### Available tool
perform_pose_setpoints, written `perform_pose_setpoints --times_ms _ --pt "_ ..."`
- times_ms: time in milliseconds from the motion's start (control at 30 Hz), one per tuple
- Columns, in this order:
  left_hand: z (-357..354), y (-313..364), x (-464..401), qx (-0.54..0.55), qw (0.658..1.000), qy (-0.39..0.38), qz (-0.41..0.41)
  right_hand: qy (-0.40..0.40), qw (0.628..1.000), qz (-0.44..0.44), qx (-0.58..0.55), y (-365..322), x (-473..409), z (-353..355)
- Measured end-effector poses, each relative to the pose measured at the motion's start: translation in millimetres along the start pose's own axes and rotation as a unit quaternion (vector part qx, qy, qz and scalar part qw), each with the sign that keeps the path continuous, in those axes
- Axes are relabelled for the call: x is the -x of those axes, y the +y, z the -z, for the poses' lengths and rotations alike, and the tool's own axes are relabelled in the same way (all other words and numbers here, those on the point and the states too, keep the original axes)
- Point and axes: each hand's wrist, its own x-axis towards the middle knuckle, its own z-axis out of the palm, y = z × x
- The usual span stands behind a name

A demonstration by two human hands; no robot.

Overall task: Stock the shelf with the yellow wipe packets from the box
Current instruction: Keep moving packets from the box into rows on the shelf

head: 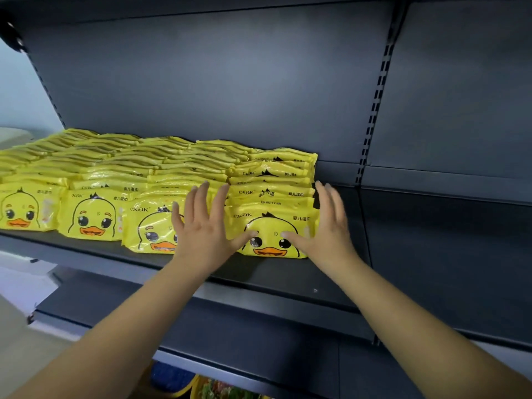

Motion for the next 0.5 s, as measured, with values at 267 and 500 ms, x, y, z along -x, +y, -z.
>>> perform_pose_setpoints --times_ms 267,500 --pt "-19.3 -33.8 15.4 0.110 0.977 -0.018 0.181 -0.014 0.922 0.259 0.287 -10.6 -3.6 -40.7" --pt "-26.7 -53.6 10.4 0.122 0.979 -0.003 0.162 -0.146 0.905 0.148 0.371 -15.8 -32.0 -53.0"
